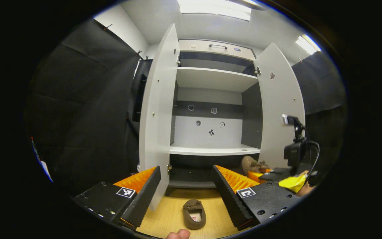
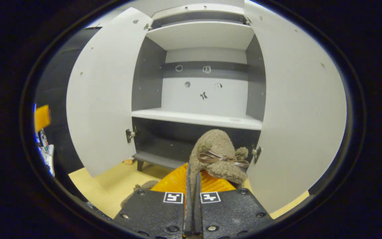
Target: Grab one shoe with the right hand and put it into the shoe cabinet, grab the other shoe with the left hand and put it into the shoe cabinet; then close the right door with the right hand and the left door with the left hand.
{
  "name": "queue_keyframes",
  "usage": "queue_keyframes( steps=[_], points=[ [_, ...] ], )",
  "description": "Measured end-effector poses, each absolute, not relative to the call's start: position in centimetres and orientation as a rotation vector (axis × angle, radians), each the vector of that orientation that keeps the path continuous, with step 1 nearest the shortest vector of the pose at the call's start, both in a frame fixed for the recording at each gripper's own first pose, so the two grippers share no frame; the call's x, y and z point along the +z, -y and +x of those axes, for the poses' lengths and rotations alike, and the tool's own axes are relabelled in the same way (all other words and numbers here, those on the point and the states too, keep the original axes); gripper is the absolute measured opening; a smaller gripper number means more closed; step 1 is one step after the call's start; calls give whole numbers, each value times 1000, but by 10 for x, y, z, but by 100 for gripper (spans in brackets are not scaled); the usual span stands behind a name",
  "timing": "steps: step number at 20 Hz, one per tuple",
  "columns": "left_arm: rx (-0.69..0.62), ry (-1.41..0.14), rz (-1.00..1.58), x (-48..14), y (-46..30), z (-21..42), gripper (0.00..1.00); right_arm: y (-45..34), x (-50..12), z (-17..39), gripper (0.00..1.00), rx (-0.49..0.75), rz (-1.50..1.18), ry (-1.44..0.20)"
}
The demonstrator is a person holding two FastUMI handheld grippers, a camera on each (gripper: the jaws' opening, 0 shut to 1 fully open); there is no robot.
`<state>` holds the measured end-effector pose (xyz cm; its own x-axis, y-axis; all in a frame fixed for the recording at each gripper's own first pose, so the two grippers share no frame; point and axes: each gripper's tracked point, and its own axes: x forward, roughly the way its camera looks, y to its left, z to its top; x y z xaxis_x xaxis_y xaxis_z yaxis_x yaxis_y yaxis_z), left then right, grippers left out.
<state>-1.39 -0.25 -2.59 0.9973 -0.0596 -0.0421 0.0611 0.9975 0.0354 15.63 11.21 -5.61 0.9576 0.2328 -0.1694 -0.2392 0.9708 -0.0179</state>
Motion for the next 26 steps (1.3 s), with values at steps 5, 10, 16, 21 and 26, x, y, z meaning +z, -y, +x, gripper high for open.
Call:
queue_keyframes(
  steps=[5,10,16,21,26],
  points=[
    [-70,-37,43,-30,10,-14,95,-116,36,207,6,245,-28,-85],
    [-60,-56,40,-37,11,-19,95,-119,79,286,6,213,-105,-86],
    [-33,-76,31,-43,1,-20,95,-124,57,376,6,149,-212,-230],
    [3,-87,31,-47,-12,-19,95,-126,8,415,6,117,-299,-398],
    [45,-110,30,-55,-29,-22,95,-125,-6,429,6,65,-277,-433]
  ],
)
